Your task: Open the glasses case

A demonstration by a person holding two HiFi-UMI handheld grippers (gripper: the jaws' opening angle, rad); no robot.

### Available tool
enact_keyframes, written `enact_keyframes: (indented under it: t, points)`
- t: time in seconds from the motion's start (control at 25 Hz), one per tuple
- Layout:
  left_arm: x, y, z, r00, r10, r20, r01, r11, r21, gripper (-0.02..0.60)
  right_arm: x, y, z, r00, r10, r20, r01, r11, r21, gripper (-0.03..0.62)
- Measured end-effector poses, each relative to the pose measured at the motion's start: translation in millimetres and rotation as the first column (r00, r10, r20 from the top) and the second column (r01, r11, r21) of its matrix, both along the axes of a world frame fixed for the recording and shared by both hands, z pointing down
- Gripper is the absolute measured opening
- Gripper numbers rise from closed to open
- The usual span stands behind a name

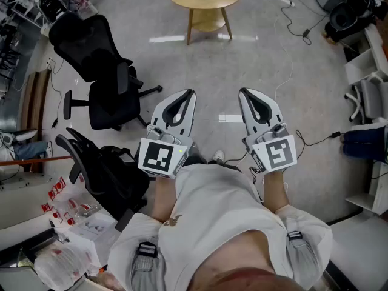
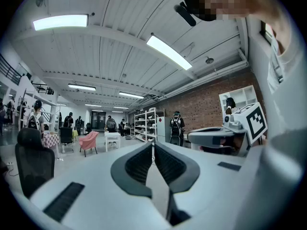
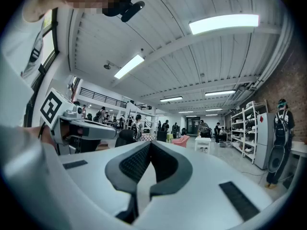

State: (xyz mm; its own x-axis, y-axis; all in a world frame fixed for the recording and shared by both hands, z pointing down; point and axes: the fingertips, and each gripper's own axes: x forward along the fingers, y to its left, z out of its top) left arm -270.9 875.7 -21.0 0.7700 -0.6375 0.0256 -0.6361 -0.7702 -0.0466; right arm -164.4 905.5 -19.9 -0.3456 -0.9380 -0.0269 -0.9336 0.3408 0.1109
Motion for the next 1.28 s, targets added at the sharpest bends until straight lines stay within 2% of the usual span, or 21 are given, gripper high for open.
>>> enact_keyframes:
  t: [0.2, 0.6, 0.8, 1.28]
  points:
    - [12, -3, 1, 1.0, -0.016, 0.014, 0.016, 1.0, -0.007, 0.031, 21, -2, 2, 0.998, 0.035, 0.049, -0.034, 0.999, -0.004, 0.02]
    - [44, -32, 9, 0.998, 0.004, 0.055, -0.005, 1.0, 0.017, 0.032, 43, -31, 7, 0.998, 0.047, 0.048, -0.047, 0.999, 0.007, 0.02]
    - [47, -76, 15, 0.999, -0.011, 0.034, 0.011, 1.0, 0.013, 0.032, 47, -72, 15, 0.999, 0.047, -0.004, -0.047, 0.999, -0.012, 0.02]
    - [50, -185, 20, 1.0, -0.004, 0.014, 0.004, 1.0, -0.007, 0.032, 48, -175, 16, 0.997, 0.055, -0.046, -0.057, 0.997, -0.043, 0.02]
